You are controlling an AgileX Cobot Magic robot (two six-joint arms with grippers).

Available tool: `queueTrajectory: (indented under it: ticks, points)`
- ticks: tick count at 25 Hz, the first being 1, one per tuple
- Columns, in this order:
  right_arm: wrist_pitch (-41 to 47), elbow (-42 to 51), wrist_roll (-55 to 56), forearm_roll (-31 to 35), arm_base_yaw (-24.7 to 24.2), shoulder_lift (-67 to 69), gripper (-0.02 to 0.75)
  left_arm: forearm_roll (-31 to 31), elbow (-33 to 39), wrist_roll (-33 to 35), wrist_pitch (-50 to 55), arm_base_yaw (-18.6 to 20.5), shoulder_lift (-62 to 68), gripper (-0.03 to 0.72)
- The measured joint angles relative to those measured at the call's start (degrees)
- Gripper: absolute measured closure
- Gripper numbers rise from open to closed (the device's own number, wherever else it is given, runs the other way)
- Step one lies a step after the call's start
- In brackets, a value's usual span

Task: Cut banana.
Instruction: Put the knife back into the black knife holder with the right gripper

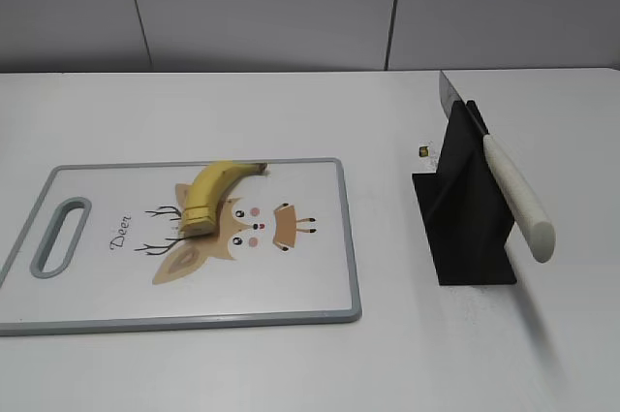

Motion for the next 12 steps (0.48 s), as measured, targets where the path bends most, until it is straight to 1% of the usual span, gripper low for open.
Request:
queueTrajectory:
  ticks: [3, 5, 8, 12]
  points:
    - [0.0, 0.0, 0.0, 0.0, -6.5, 0.0, 0.168, 0.0, 0.0, 0.0, 0.0, 0.0, 0.0, 0.178]
    - [0.0, 0.0, 0.0, 0.0, -9.4, 0.0, 0.168, 0.0, 0.0, 0.0, 0.0, 0.0, 0.0, 0.178]
    - [0.0, 0.0, 0.0, 0.0, -10.9, 0.0, 0.168, 0.0, 0.0, 0.0, 0.0, 0.0, 0.0, 0.181]
    - [0.0, 0.0, 0.0, 0.0, -11.1, 0.0, 0.168, 0.0, 0.0, 0.0, 0.0, 0.0, 0.0, 0.182]
